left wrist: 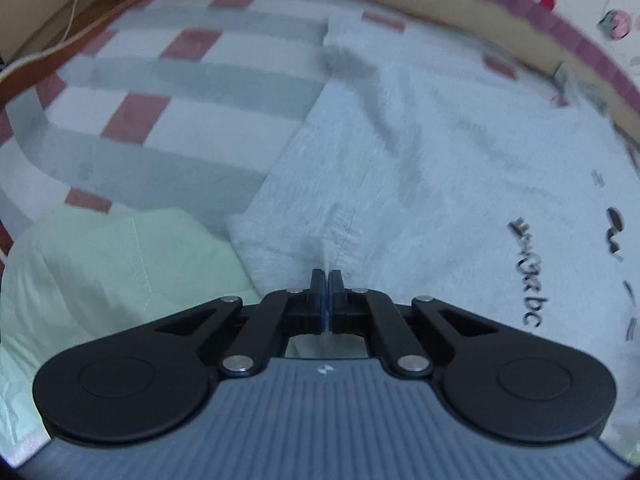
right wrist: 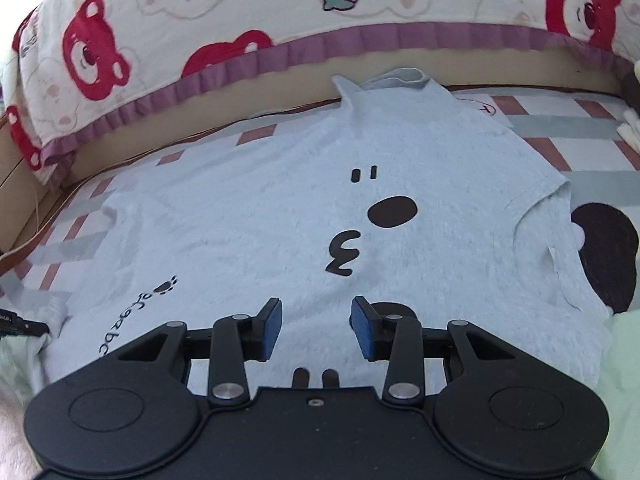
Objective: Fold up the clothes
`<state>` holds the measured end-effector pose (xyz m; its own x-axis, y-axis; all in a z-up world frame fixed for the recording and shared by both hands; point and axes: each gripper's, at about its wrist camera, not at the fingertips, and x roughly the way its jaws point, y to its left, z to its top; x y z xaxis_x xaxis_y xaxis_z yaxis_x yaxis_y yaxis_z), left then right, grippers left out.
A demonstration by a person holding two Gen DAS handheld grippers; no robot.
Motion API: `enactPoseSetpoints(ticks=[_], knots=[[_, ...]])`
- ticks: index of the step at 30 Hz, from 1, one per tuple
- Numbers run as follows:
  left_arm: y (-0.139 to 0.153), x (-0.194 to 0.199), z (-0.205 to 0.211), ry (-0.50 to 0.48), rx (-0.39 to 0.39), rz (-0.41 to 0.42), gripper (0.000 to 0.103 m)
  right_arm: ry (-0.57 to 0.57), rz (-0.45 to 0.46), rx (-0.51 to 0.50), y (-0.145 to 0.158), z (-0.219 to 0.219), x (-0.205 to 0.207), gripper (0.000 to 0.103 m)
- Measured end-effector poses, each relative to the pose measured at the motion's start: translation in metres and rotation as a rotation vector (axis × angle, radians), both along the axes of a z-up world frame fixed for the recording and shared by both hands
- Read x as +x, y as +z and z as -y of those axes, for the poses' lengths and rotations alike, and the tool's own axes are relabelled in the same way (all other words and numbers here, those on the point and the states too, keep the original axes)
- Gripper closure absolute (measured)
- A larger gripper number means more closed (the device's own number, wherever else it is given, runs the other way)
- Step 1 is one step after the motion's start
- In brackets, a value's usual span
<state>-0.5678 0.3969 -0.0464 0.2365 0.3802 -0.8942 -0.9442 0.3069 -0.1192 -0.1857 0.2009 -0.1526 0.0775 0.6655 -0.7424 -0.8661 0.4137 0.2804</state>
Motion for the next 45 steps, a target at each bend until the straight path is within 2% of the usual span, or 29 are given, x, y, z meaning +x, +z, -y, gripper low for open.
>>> enactPoseSetpoints(ticks=[5,12,16,19,22,24,30,33,35,41,42,45], knots=[[0.021,-0.027,0.016,0.077,0.124,0.041,0.102,-0.026,-0.004,-0.002,0.006,0.01,0.011,0.059],[0.043,-0.072,0.037,0.208,0.262,0.127,0.102,-0.014,-0.031,-0.016,0.0,0.058,0.026,0.059],[0.046,-0.075,0.028,0.194,0.258,0.204,0.102,0.025,-0.076,-0.002,-0.001,0.094,0.03,0.059],[0.047,-0.068,0.032,0.165,0.309,0.215,0.102,0.058,-0.07,0.01,0.002,0.12,0.026,0.058],[0.046,-0.064,0.034,0.166,0.301,0.208,0.102,0.071,-0.039,0.016,0.005,0.143,0.015,0.049],[0.045,-0.063,0.032,0.162,0.282,0.208,0.102,0.062,-0.039,0.009,0.003,0.155,0.007,0.048],[0.039,-0.069,0.023,0.189,0.214,0.259,0.102,0.006,-0.142,0.009,-0.012,0.182,-0.003,0.048],[0.04,-0.072,0.022,0.229,0.234,0.27,0.102,-0.018,-0.183,0.013,-0.015,0.192,0.001,0.048],[0.04,-0.067,0.023,0.21,0.233,0.247,0.102,-0.03,-0.2,0.008,-0.014,0.199,0.002,0.048],[0.039,-0.052,0.023,0.151,0.231,0.178,0.102,-0.007,-0.42,0.027,-0.026,0.213,-0.004,0.048],[0.039,-0.049,0.024,0.142,0.23,0.166,0.101,-0.012,-0.425,0.031,-0.029,0.213,-0.007,0.046],[0.039,-0.042,0.024,0.115,0.228,0.133,0.097,-0.094,-0.277,0.007,-0.037,0.21,-0.015,0.038]])
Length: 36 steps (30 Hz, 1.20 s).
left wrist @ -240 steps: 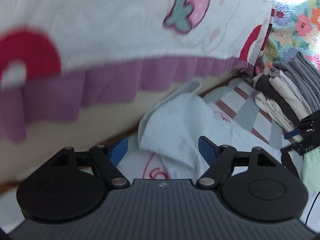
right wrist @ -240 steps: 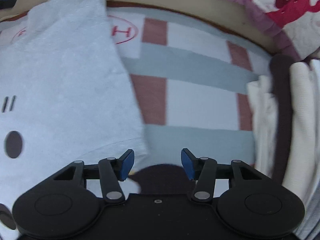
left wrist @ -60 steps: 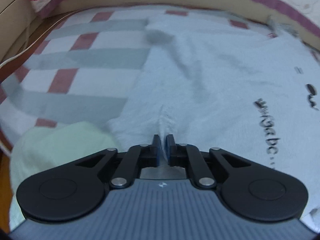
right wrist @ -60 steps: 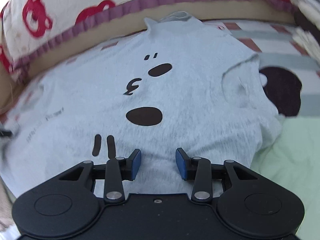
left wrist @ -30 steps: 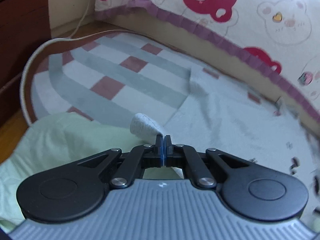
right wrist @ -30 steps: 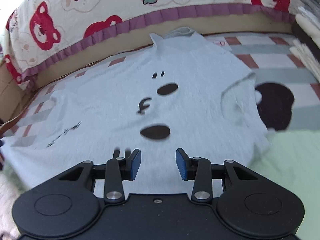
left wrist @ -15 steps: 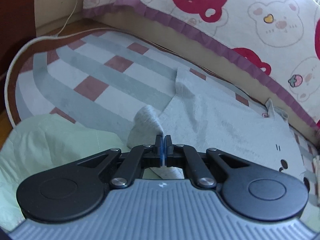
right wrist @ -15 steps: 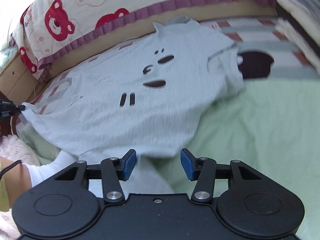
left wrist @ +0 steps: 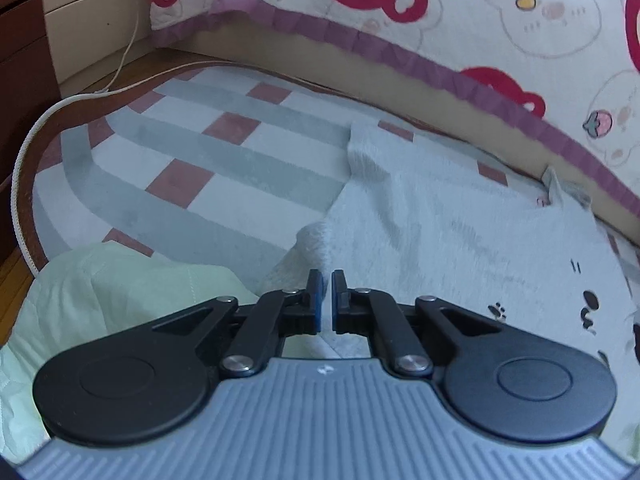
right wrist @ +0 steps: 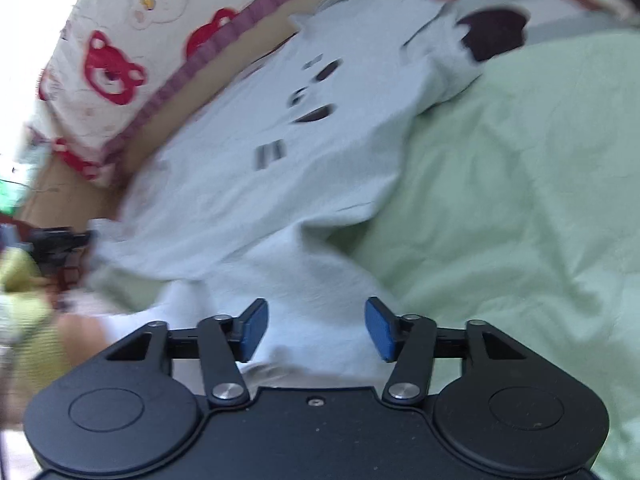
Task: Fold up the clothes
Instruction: 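Pinch the T-shirt sleeve with the left gripper and lift it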
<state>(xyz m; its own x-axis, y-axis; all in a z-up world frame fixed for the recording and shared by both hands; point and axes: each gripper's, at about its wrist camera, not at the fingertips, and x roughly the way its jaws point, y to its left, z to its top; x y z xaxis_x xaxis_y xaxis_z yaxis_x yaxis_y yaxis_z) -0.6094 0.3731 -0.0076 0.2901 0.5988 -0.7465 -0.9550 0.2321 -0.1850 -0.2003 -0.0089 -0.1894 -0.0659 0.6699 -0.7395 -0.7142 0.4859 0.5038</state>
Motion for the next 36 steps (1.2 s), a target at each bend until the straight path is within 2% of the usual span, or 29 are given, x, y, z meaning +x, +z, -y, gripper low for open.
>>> enactPoseSetpoints(ticks=[1,2,3,5,6,8,9,11,12,14,16,18,20,21,22,23,24,25,26,27,28,30,32,34,36], knots=[[-0.001,-0.004,-0.002,0.019,-0.015,0.011,0.091,-0.026,0.052,-0.012,-0.003,-0.002,0.0,0.038],[-0.002,-0.008,-0.004,0.038,-0.029,0.023,0.079,-0.029,0.087,-0.012,-0.006,-0.005,0.0,0.037],[-0.003,-0.012,-0.006,0.057,-0.044,0.034,0.073,-0.004,0.09,0.002,-0.009,-0.008,0.001,0.038],[-0.005,-0.02,-0.01,0.095,-0.073,0.056,0.067,0.064,0.054,0.036,-0.015,-0.014,0.003,0.038],[-0.006,-0.024,-0.012,0.114,-0.088,0.068,0.065,0.088,-0.005,0.074,-0.017,-0.014,0.006,0.044],[-0.008,-0.033,-0.016,0.152,-0.129,0.096,0.057,0.092,-0.146,0.179,-0.019,-0.012,0.014,0.071],[-0.009,-0.037,-0.019,0.17,-0.154,0.111,0.056,0.112,-0.133,0.191,-0.016,-0.014,0.013,0.099],[-0.012,-0.038,-0.022,0.159,-0.217,0.101,0.054,0.156,-0.079,0.205,-0.009,-0.019,0.008,0.098],[-0.013,-0.035,-0.021,0.137,-0.224,0.082,0.053,0.179,-0.052,0.211,-0.005,-0.022,0.006,0.098],[-0.016,-0.026,-0.023,0.094,-0.245,0.058,0.043,0.209,-0.038,0.222,0.001,-0.027,0.002,0.098],[-0.022,-0.017,-0.028,0.06,-0.268,0.051,0.041,0.236,-0.001,0.212,0.006,-0.033,-0.002,0.098],[-0.032,-0.007,-0.038,0.036,-0.305,0.042,0.04,0.258,0.045,0.187,0.009,-0.037,-0.006,0.093],[-0.047,0.002,-0.051,0.022,-0.367,0.028,0.039,0.262,0.054,0.175,0.007,-0.037,-0.005,0.09],[-0.054,0.005,-0.057,0.019,-0.393,0.02,0.039,0.263,0.061,0.167,0.006,-0.038,-0.005,0.078],[-0.06,0.008,-0.061,0.023,-0.404,-0.002,0.04,0.272,0.1,0.149,0.004,-0.039,-0.008,0.051],[-0.065,0.011,-0.065,0.027,-0.413,-0.023,0.049,0.284,0.145,0.128,0.003,-0.04,-0.012,0.041],[-0.066,0.012,-0.066,0.031,-0.399,-0.027,0.064,0.304,0.188,0.116,0.0,-0.041,-0.016,0.035],[-0.063,0.015,-0.064,-0.004,-0.372,-0.009,0.094,0.325,0.231,0.104,-0.003,-0.043,-0.021,0.035],[-0.059,0.018,-0.061,-0.039,-0.342,0.011,0.098,0.347,0.273,0.093,-0.006,-0.044,-0.026,0.035],[-0.051,0.021,-0.054,-0.076,-0.287,0.046,0.098,0.355,0.239,0.104,-0.011,-0.046,-0.025,0.036],[-0.041,0.021,-0.045,-0.092,-0.228,0.052,0.099,0.357,0.179,0.134,-0.015,-0.047,-0.021,0.051],[-0.018,0.018,-0.024,-0.096,-0.102,0.058,0.099,0.349,0.068,0.191,-0.02,-0.046,-0.013,0.097],[0.007,0.011,-0.001,-0.075,0.027,0.061,0.099,0.299,-0.029,0.325,-0.006,-0.032,-0.002,0.098],[0.024,-0.006,0.022,-0.026,0.075,0.126,0.099,0.224,-0.144,0.513,0.02,-0.007,0.011,0.098],[0.034,-0.018,0.043,0.014,0.112,0.161,0.099,0.159,-0.173,0.619,0.041,0.016,0.019,0.098]])
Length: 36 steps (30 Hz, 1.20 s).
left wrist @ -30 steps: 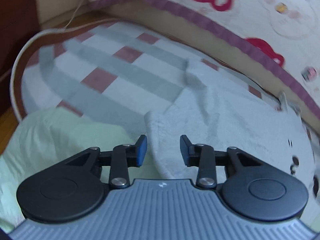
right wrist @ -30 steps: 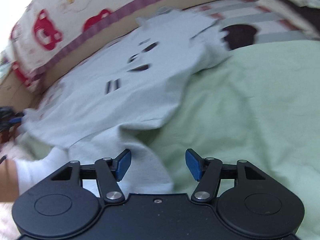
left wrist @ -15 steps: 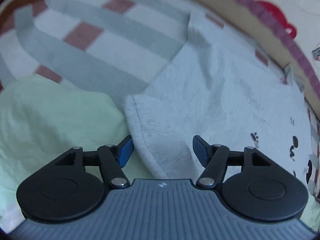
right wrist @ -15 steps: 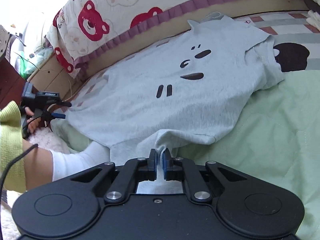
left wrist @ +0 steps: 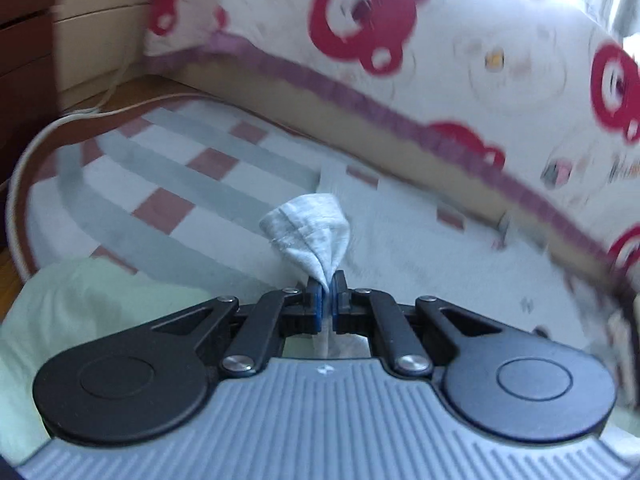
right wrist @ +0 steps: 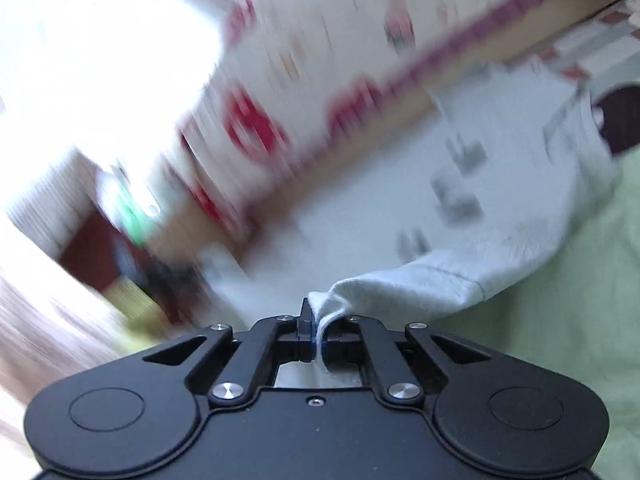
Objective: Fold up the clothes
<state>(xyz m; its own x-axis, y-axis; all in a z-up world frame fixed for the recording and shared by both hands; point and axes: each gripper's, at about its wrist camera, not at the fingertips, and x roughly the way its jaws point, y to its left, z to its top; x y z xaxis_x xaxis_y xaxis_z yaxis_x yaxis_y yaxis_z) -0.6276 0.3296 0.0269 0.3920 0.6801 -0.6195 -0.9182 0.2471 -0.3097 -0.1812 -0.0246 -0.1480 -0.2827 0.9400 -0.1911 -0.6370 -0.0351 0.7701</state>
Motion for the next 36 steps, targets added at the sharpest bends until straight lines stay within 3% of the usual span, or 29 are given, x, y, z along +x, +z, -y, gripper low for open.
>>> enactPoseSetpoints(ticks=[2,5,8,11,14,18,20,24,26,30,32,36], knots=[[-0.001,-0.002,0.015,0.021,0.014,-0.026,0.099,-0.045,-0.007,0.027,0.012,0.017,0.005,0.098],[-0.018,0.002,0.026,0.016,0.007,-0.112,0.099,-0.06,0.125,-0.128,0.003,0.02,-0.003,0.098],[-0.024,0.0,0.025,0.021,-0.009,-0.114,0.099,-0.088,0.129,-0.265,-0.021,0.014,-0.01,0.098],[-0.005,0.0,0.032,0.033,0.08,-0.091,0.099,-0.11,0.092,-0.212,-0.022,0.013,-0.01,0.098],[0.018,0.005,0.044,0.019,0.134,-0.14,0.099,-0.182,0.094,-0.054,0.012,0.016,-0.001,0.098],[0.018,-0.002,0.063,0.022,0.098,-0.188,0.099,-0.283,0.308,0.059,0.078,0.026,-0.021,0.098],[0.007,-0.009,0.07,0.034,0.061,-0.195,0.099,-0.274,0.301,0.059,0.075,0.035,-0.024,0.098],[0.002,-0.018,0.082,0.05,0.074,-0.165,0.099,-0.292,0.182,-0.054,0.033,0.05,-0.02,0.098],[0.001,-0.022,0.089,0.058,0.083,-0.149,0.099,-0.296,0.139,-0.033,0.03,0.061,-0.021,0.098],[0.037,-0.02,0.116,0.03,0.196,-0.091,0.099,-0.299,0.213,0.008,0.059,0.068,-0.03,0.098],[0.049,-0.022,0.125,0.019,0.215,-0.114,0.099,-0.301,0.211,0.053,0.074,0.072,-0.033,0.098],[0.031,-0.034,0.117,0.046,0.141,-0.125,0.099,-0.287,0.23,0.041,0.068,0.06,-0.032,0.098]])
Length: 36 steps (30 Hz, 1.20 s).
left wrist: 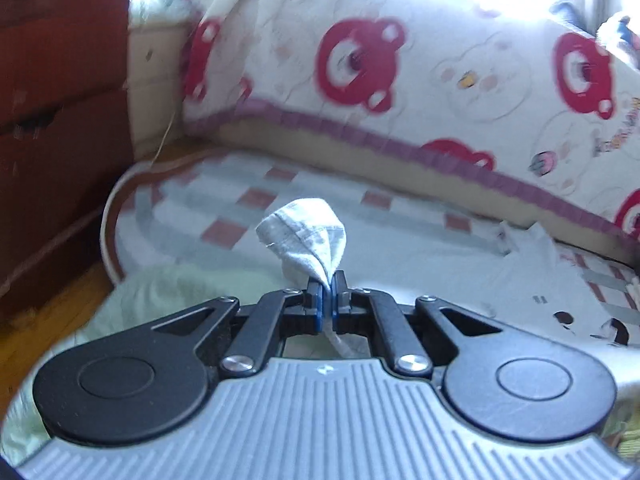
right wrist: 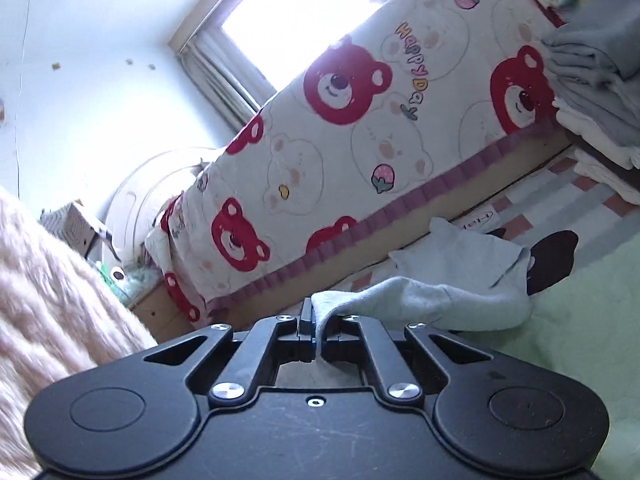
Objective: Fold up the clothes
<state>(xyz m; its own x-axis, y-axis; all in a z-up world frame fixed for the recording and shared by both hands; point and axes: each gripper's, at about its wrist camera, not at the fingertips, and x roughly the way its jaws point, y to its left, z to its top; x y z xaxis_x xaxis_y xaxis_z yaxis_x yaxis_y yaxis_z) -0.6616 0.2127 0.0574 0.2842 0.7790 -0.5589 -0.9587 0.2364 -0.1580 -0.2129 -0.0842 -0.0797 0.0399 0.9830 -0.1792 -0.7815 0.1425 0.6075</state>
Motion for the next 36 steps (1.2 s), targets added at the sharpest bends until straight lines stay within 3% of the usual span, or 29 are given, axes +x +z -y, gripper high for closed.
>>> enactPoseSetpoints(ticks=[2,6,9,12,19,21,24,27,30,33,36], knots=[[-0.013,-0.005,-0.009,0.024,-0.047,0.038,0.099,-0.005,-0.005,-0.025,-0.011,-0.011,0.007,0.098],[-0.021,0.007,-0.031,-0.014,-0.051,0.04,0.099,-0.015,-0.016,-0.075,-0.032,-0.032,0.02,0.098],[-0.016,0.028,-0.06,-0.075,-0.015,0.03,0.099,-0.004,0.033,-0.077,-0.015,-0.074,0.057,0.098],[-0.017,0.054,-0.098,-0.107,0.0,0.004,0.099,-0.019,-0.053,-0.071,-0.007,-0.128,0.101,0.098],[-0.054,0.117,-0.202,-0.153,-0.131,-0.072,0.099,-0.081,-0.077,-0.275,-0.012,-0.229,0.138,0.098],[-0.067,0.141,-0.225,-0.193,-0.162,-0.114,0.099,-0.055,-0.128,-0.349,-0.014,-0.254,0.154,0.098],[-0.092,0.182,-0.243,-0.275,-0.108,-0.261,0.099,-0.003,-0.213,-0.487,-0.021,-0.293,0.179,0.097],[-0.121,0.201,-0.271,-0.262,-0.186,-0.228,0.099,-0.004,-0.37,-0.644,-0.045,-0.333,0.209,0.097],[-0.143,0.212,-0.297,-0.226,-0.223,-0.2,0.099,-0.071,-0.467,-0.702,-0.077,-0.358,0.23,0.097],[-0.152,0.218,-0.313,-0.209,-0.227,-0.198,0.099,-0.1,-0.385,-0.714,-0.099,-0.379,0.233,0.097],[-0.16,0.223,-0.328,-0.191,-0.23,-0.194,0.099,-0.09,-0.307,-0.654,-0.106,-0.39,0.229,0.097]])
